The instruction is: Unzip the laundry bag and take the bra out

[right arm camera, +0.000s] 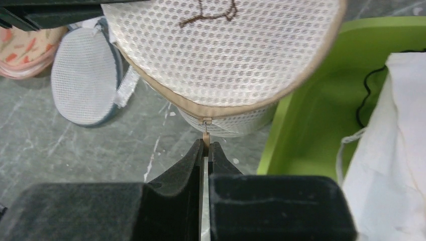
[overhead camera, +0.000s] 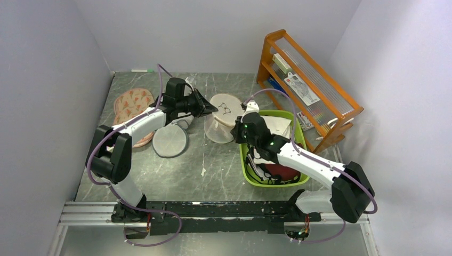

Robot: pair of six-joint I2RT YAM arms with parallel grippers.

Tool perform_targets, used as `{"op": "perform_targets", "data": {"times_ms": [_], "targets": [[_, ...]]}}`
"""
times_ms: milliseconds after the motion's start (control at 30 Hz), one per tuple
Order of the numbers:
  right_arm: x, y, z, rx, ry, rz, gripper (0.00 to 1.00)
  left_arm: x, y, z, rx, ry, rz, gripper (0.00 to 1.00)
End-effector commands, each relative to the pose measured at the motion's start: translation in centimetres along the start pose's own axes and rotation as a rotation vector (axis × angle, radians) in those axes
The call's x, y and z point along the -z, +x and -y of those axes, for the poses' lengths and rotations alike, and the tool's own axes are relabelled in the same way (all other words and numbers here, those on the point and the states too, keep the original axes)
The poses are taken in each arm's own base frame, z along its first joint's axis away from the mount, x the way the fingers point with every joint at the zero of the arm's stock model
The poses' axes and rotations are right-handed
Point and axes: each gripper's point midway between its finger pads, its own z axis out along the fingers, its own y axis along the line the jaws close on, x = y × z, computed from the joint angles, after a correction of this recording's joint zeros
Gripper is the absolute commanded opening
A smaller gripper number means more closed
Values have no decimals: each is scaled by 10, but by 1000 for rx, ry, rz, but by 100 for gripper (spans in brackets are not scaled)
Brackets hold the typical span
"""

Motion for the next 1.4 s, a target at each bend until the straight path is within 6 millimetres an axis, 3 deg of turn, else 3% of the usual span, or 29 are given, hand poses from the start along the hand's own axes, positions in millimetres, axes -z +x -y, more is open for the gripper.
{"op": "perform_targets", "data": {"times_ms": [0, 133, 300, 500, 700, 833, 933, 1033, 1133, 1267, 1367], "targets": [[11, 5, 25, 59, 85, -7, 0, 9, -23, 18, -52, 25, 64, 7], [9, 0, 34, 77, 103, 1, 0, 9, -27, 15, -62, 6, 78, 7], [14, -19, 4, 87, -61, 65, 0, 8, -35, 12, -93, -26, 98, 7], [16, -27, -20, 49, -185, 110, 0, 10, -44, 8, -146, -69, 142, 45], [16, -31, -33, 36, -248, 112, 0, 25, -45, 30, -288, -124, 215, 81], [20, -32, -33, 36, -255, 128, 0, 45, -37, 32, -387, -139, 236, 93], [22, -31, -35, 33, -270, 131, 0, 61, -37, 31, -488, -174, 248, 97], [22, -32, -36, 37, -276, 131, 0, 68, -23, 20, -565, -184, 195, 96], [21, -33, -40, 34, -293, 132, 0, 67, 3, -1, -634, -162, 174, 96], [18, -30, -47, 23, -326, 114, 0, 54, 29, 18, -720, -110, 97, 95], [18, -30, -54, 14, -355, 106, 0, 46, 39, 13, -676, -89, 59, 96]]}}
